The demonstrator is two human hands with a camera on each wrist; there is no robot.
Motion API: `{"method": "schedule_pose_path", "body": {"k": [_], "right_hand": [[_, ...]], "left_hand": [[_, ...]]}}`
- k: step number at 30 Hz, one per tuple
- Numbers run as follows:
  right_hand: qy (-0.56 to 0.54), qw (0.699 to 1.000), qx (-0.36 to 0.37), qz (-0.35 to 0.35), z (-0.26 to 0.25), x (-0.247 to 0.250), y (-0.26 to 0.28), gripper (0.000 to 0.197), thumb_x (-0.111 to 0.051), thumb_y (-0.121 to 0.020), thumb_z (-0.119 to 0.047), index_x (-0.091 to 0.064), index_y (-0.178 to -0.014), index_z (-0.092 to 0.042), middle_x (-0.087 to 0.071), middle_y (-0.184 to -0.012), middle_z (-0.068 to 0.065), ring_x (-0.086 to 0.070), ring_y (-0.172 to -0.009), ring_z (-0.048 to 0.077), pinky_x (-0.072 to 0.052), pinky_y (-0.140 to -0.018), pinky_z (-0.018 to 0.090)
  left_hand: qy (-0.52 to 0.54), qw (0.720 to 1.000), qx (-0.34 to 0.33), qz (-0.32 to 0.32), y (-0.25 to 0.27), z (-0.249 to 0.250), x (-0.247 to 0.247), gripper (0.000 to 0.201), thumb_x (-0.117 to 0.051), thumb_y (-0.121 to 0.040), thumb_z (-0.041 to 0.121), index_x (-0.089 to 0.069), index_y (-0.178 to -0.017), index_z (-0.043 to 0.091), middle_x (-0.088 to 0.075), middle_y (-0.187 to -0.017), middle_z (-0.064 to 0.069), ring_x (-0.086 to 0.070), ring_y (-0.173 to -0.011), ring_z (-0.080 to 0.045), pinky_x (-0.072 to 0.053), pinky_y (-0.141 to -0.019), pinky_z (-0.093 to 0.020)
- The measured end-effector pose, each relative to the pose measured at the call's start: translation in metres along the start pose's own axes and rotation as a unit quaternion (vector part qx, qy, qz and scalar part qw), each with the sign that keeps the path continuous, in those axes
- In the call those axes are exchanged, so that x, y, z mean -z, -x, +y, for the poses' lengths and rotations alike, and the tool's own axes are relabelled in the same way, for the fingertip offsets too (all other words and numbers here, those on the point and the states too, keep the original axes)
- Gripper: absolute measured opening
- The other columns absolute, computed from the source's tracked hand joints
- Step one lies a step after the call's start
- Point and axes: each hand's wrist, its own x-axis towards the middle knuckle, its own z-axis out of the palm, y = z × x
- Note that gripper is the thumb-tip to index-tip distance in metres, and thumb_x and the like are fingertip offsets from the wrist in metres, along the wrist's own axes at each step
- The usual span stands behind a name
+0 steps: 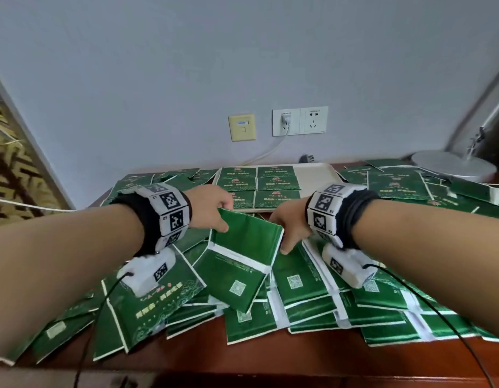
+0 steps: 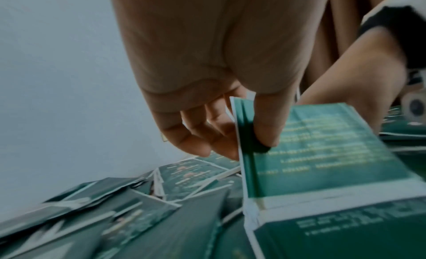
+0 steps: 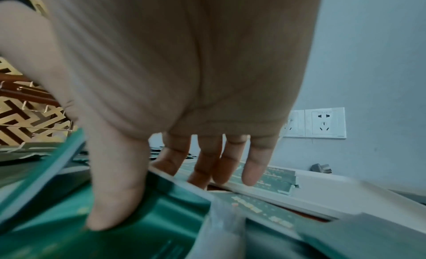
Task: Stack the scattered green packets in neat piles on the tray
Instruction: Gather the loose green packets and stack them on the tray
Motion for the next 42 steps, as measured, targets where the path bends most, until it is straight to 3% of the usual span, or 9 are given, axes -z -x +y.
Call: {"method": "schedule_pose_path", "body": {"k": [4, 11, 13, 17, 21, 29, 35, 39, 42], "right_hand": [[-0.051, 0.997, -0.024, 0.062, 0.008, 0.006, -0.002, 0.018, -0.061, -0.091, -0.025, -0.05, -0.078, -0.019, -0.052, -0.077, -0.006, -0.047, -0.067, 0.008, -0.039, -0.062, 0.02], [-0.101, 0.973, -0.11, 0.174, 0.025, 0.025, -0.007, 0.023, -0.047, -0.095, -0.015, -0.041, -0.073, -0.015, -0.046, -0.072, -0.002, -0.046, -0.066, 0.016, -0.032, -0.051, 0.022], [-0.104, 0.968, -0.136, 0.184, 0.03, 0.029, -0.004, 0.008, -0.048, -0.092, -0.011, -0.055, -0.088, -0.01, -0.057, -0.084, 0.003, -0.054, -0.08, 0.024, -0.041, -0.056, 0.023], [-0.124, 0.972, -0.134, 0.149, 0.034, 0.027, -0.002, 0.053, -0.053, -0.085, -0.002, -0.048, -0.136, -0.016, -0.058, -0.124, 0.006, -0.057, -0.083, 0.018, -0.045, -0.059, 0.022], [-0.13, 0.969, -0.159, 0.137, 0.037, 0.026, -0.002, 0.02, -0.072, -0.078, -0.016, -0.067, -0.097, -0.014, -0.063, -0.084, -0.001, -0.06, -0.087, 0.022, -0.047, -0.072, 0.027], [-0.272, 0.929, -0.164, 0.19, 0.046, 0.03, 0.001, 0.035, -0.065, -0.082, -0.009, -0.061, -0.117, -0.014, -0.056, -0.086, -0.001, -0.061, -0.084, 0.022, -0.057, -0.075, 0.034], [-0.112, 0.987, -0.1, -0.064, 0.044, 0.016, 0.014, 0.028, -0.061, -0.089, -0.008, -0.053, -0.113, -0.02, -0.05, -0.077, -0.004, -0.049, -0.06, 0.01, -0.044, -0.049, 0.015], [-0.1, 0.988, -0.08, -0.087, 0.039, 0.012, 0.01, 0.036, -0.063, -0.086, -0.044, -0.057, -0.112, -0.02, -0.056, -0.103, -0.005, -0.052, -0.103, 0.018, -0.038, -0.096, 0.034], [-0.083, 0.992, -0.082, -0.05, 0.034, 0.009, -0.002, 0.039, -0.065, -0.077, -0.06, -0.048, -0.072, -0.025, -0.052, -0.076, -0.008, -0.051, -0.075, 0.013, -0.043, -0.087, 0.034]], "left_hand": [[0.001, 0.998, 0.056, 0.027, 0.004, -0.021, 0.008, 0.02, -0.068, -0.08, 0.015, -0.047, -0.081, 0.015, -0.041, -0.076, 0.007, -0.042, -0.073, -0.014, -0.029, -0.059, -0.025], [0.013, 0.994, 0.105, 0.026, 0.006, -0.031, 0.008, 0.031, -0.058, -0.078, 0.009, -0.029, -0.068, 0.016, -0.028, -0.065, 0.001, -0.026, -0.059, -0.017, -0.022, -0.054, -0.027], [0.016, 0.994, 0.103, 0.019, 0.005, -0.031, 0.004, 0.034, -0.057, -0.077, 0.008, -0.026, -0.066, 0.017, -0.025, -0.064, 0.001, -0.024, -0.059, -0.018, -0.021, -0.054, -0.027], [0.014, 0.997, 0.078, -0.019, 0.0, -0.022, -0.008, 0.034, -0.055, -0.076, 0.006, -0.025, -0.063, 0.018, -0.025, -0.063, 0.002, -0.024, -0.058, -0.017, -0.022, -0.053, -0.024], [0.006, 0.994, 0.053, -0.094, -0.001, -0.012, -0.018, 0.028, -0.065, -0.081, 0.018, -0.04, -0.069, 0.018, -0.04, -0.064, 0.005, -0.038, -0.056, -0.011, -0.033, -0.052, -0.018], [-0.065, 0.992, 0.027, -0.101, -0.006, 0.002, -0.029, 0.064, -0.076, -0.069, 0.056, -0.043, -0.108, 0.017, -0.054, -0.1, 0.002, -0.054, -0.085, -0.014, -0.05, -0.074, -0.032], [-0.058, 0.992, 0.032, -0.105, -0.012, 0.005, -0.036, 0.064, -0.081, -0.068, 0.04, -0.039, -0.112, 0.02, -0.052, -0.106, -0.001, -0.057, -0.091, -0.02, -0.052, -0.083, -0.041], [-0.05, 0.992, 0.017, -0.117, -0.015, 0.003, -0.035, 0.062, -0.083, -0.067, 0.037, -0.039, -0.107, 0.024, -0.049, -0.109, 0.0, -0.055, -0.092, -0.018, -0.051, -0.082, -0.036], [-0.039, 0.993, 0.02, -0.11, -0.015, 0.001, -0.035, 0.064, -0.083, -0.066, 0.044, -0.04, -0.109, 0.024, -0.048, -0.111, 0.001, -0.054, -0.095, -0.017, -0.049, -0.085, -0.036]]}}
